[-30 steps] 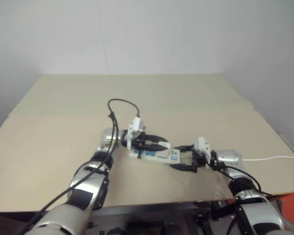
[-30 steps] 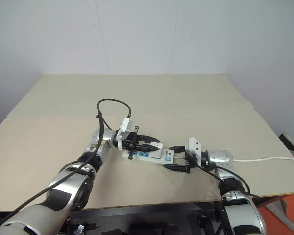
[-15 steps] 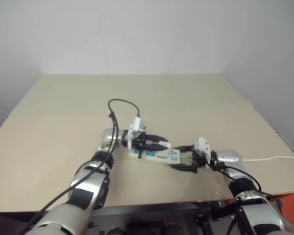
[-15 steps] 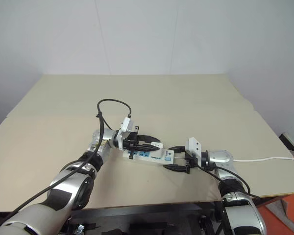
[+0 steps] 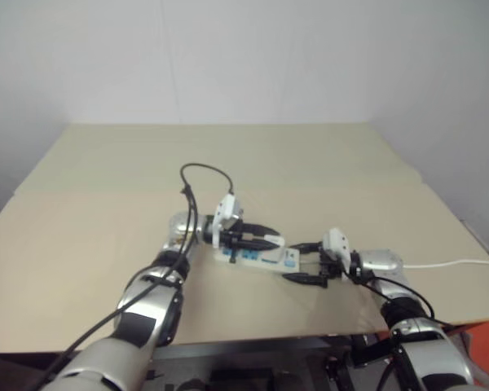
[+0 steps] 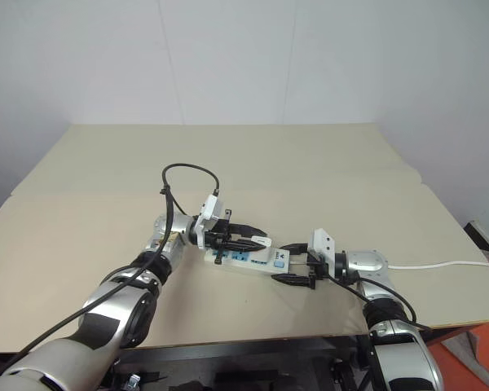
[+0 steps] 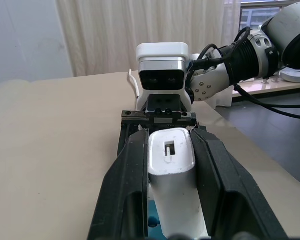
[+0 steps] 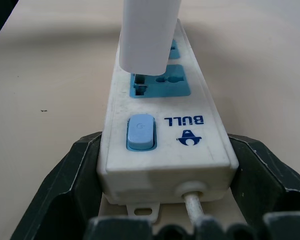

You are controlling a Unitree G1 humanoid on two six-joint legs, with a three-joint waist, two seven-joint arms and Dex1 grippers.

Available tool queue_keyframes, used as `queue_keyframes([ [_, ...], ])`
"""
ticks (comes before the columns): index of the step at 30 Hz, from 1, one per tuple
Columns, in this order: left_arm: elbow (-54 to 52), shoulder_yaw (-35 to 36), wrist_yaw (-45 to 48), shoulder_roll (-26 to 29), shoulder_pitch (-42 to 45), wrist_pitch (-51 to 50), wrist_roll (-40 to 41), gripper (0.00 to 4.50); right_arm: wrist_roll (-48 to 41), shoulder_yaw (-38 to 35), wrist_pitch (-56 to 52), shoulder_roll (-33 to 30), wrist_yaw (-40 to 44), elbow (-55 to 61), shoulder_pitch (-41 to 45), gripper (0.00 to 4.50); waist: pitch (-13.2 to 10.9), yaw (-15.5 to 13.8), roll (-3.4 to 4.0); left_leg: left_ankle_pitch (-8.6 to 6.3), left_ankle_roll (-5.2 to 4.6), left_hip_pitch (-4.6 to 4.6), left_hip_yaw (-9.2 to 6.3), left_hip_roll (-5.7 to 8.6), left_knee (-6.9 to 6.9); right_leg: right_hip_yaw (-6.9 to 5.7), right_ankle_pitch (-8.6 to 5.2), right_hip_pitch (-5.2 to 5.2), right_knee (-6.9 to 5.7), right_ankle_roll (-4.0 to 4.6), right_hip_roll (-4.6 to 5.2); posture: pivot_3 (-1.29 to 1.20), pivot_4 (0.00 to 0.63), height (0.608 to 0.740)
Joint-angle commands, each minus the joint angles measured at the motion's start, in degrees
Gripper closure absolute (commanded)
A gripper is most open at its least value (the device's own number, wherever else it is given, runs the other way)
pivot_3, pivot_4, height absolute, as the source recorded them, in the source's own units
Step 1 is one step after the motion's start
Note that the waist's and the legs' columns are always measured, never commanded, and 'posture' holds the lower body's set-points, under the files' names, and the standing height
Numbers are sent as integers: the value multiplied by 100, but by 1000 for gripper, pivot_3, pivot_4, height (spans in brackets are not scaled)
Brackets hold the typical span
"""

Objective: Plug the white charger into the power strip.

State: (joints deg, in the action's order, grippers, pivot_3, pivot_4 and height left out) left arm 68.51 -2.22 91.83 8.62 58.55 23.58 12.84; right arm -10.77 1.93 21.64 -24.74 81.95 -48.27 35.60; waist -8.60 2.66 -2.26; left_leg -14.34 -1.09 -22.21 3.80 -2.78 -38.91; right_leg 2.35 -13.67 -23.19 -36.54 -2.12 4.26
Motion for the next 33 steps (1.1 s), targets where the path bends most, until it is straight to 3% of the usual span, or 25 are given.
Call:
queue_keyframes([
  [1,201,-103,-92,-17,-47,52,-358,3523,153,240,-59,88,63,87,-118,1092,0,0,0,0,0,0,0,0,0,0,0,0,0,0,0,0,150,740],
  [22,261,-5,64,20,-224,193,-529,3523,144,227,-83,98,60,108,-102,1092,1,11,-1,-1,-1,-1,-2,-1,5,-1,0,0,11,0,-2,0,150,740],
  [33,379,-325,-222,311,-540,899,-1079,3523,141,210,-79,98,76,154,-129,1092,21,13,1,-1,-1,19,-1,-3,10,0,0,17,12,0,-3,0,150,740],
])
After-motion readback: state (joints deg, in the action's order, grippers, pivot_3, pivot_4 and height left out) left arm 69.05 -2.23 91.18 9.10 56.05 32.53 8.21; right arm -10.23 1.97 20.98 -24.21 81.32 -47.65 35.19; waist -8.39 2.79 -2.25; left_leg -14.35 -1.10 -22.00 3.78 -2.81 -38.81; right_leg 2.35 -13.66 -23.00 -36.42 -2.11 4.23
